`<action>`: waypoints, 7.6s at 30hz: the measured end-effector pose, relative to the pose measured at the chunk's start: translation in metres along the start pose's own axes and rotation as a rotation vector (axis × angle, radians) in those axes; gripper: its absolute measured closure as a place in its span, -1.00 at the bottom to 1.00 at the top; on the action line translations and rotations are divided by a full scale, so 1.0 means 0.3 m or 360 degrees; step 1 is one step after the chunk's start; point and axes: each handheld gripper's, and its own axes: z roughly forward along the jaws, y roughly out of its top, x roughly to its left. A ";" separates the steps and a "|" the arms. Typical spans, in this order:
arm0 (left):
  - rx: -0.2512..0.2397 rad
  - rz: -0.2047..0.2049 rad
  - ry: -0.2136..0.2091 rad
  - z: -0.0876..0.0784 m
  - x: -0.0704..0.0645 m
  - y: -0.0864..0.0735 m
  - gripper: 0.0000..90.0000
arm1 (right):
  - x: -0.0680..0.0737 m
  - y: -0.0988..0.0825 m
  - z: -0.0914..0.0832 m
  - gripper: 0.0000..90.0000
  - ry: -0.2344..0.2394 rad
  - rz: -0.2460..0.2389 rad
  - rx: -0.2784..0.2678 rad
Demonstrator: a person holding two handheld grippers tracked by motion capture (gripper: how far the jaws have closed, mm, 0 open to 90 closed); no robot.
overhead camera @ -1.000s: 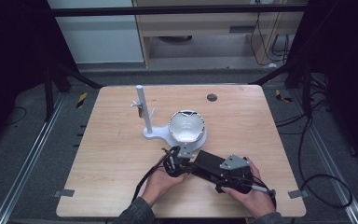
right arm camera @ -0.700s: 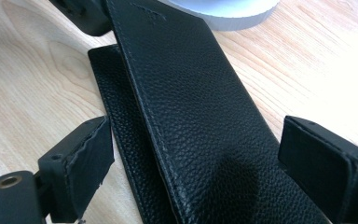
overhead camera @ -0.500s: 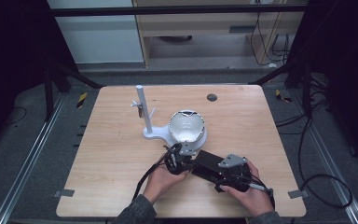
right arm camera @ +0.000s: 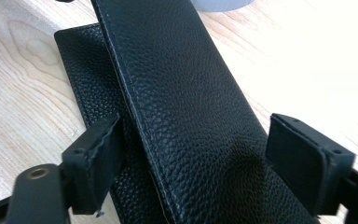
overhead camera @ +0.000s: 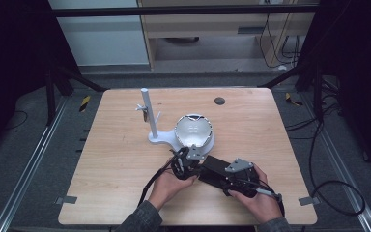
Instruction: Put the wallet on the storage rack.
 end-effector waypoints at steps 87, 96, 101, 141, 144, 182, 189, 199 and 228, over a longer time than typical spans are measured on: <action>-0.0177 0.0005 -0.0104 -0.121 0.079 0.069 -0.64 | -0.066 0.064 -0.278 0.86 -0.0061 -0.0158 -0.0683; -0.0167 0.0059 -0.0186 -0.133 0.090 0.116 0.18 | -0.068 0.059 -0.285 0.86 -0.0017 -0.0154 -0.0726; -0.0102 0.0068 -0.0233 -0.177 0.074 0.129 0.60 | -0.061 0.033 -0.275 0.85 0.0018 -0.0158 -0.0741; -0.0050 0.0033 0.0076 -0.516 0.134 0.468 0.79 | -0.211 -0.127 0.041 -0.87 -0.0046 0.0501 -0.0246; -0.0053 0.0026 0.0124 -0.530 0.155 0.471 0.79 | -0.218 -0.130 0.051 -0.87 -0.0069 0.0538 -0.0210; 0.0107 -0.0064 0.0275 -0.453 0.275 0.390 0.79 | -0.203 -0.137 0.098 -0.94 -0.0064 0.0567 -0.0120; 0.0158 -0.0052 0.0254 -0.386 0.276 0.382 0.79 | -0.203 -0.137 0.098 -0.94 -0.0061 0.0568 -0.0120; 0.0171 -0.0085 0.0198 -0.321 0.305 0.399 0.78 | -0.204 -0.137 0.099 -0.95 -0.0053 0.0568 -0.0121; -0.0040 -0.0149 0.0410 -0.343 0.333 0.419 0.73 | -0.203 -0.138 0.098 -0.96 -0.0051 0.0550 -0.0122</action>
